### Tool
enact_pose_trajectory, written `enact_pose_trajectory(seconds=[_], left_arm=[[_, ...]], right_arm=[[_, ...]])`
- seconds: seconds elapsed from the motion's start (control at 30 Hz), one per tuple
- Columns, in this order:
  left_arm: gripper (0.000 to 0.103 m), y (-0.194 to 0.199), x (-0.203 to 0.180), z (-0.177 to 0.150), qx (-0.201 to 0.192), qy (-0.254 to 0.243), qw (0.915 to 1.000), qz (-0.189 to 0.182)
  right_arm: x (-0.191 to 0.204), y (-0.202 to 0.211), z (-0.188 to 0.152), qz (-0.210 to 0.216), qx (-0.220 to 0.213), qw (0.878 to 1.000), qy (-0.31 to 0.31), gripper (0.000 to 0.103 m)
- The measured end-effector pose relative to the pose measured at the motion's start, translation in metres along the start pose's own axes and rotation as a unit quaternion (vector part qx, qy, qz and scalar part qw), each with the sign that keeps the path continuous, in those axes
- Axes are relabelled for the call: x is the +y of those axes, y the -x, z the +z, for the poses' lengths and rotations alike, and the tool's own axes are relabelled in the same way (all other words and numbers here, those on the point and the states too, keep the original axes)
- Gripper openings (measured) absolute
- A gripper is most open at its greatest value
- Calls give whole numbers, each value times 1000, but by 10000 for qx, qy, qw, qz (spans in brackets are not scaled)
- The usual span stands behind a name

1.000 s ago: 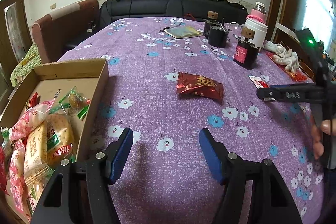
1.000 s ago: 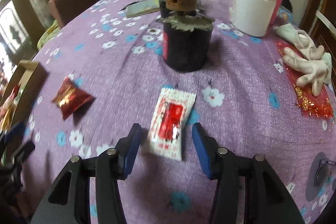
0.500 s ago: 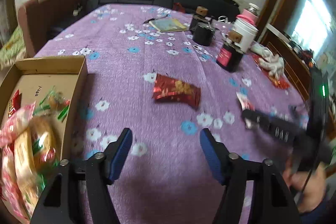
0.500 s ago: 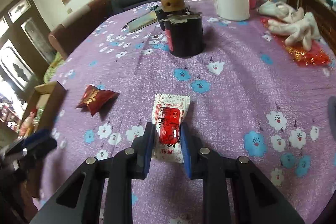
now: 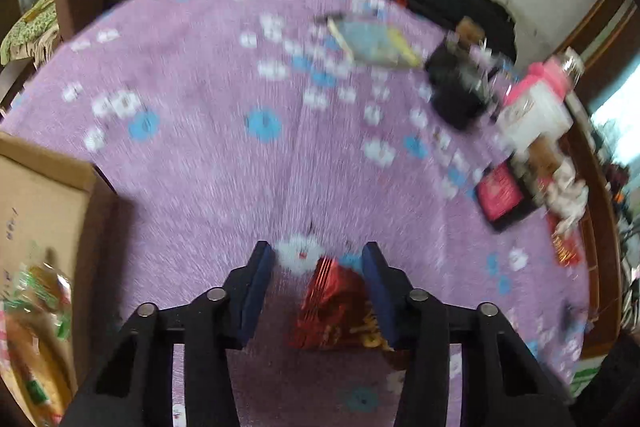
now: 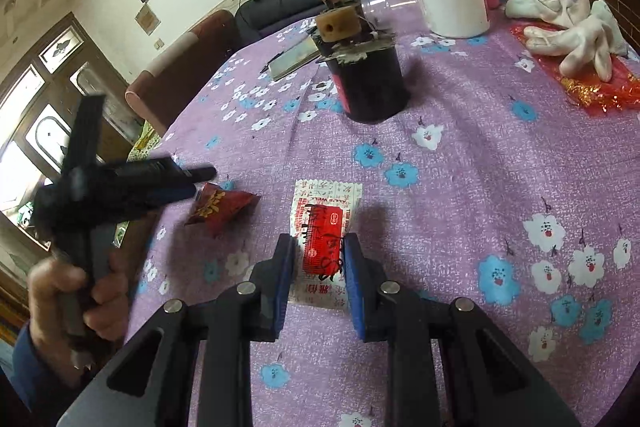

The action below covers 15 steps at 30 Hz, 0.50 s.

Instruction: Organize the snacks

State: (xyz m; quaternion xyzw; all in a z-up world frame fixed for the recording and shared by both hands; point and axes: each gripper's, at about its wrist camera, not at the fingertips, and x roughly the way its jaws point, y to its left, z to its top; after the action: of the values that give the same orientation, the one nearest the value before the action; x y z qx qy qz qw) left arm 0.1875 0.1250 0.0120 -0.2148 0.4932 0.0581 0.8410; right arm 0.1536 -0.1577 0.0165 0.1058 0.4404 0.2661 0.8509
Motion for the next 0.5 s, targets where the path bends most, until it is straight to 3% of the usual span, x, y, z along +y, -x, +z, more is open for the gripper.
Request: enact_pose_trajectory(seconds=[0.13,0.23,0.3,0.33,0.37,0.5], left_arm=[[43,13,-7,-26,17,-259,9996,-149],[43,29,-15,-58,222,-416,9968,-638],[55,47,-18,-68,-11,-517,9968,-612],[71,54,-18,-69,-157,-534,9970,-533],[79,60,-18,-69,-295,-532,9970,-477],[80,65,-36,-69,-284,-935,9935,-581]], right_arm=[[-1,0,0,-20,-27,10000,12,24],[-4,1,2,-44,-61,10000,-24,24],[-4,2,2,-88,-94,9999,-26,24],[-4,2,2,-90,-97,9999,-23,24],[-4,2,1,-86,-92,9999,-17,24],[-3,4,2,-82,-111,9999,-14,24]])
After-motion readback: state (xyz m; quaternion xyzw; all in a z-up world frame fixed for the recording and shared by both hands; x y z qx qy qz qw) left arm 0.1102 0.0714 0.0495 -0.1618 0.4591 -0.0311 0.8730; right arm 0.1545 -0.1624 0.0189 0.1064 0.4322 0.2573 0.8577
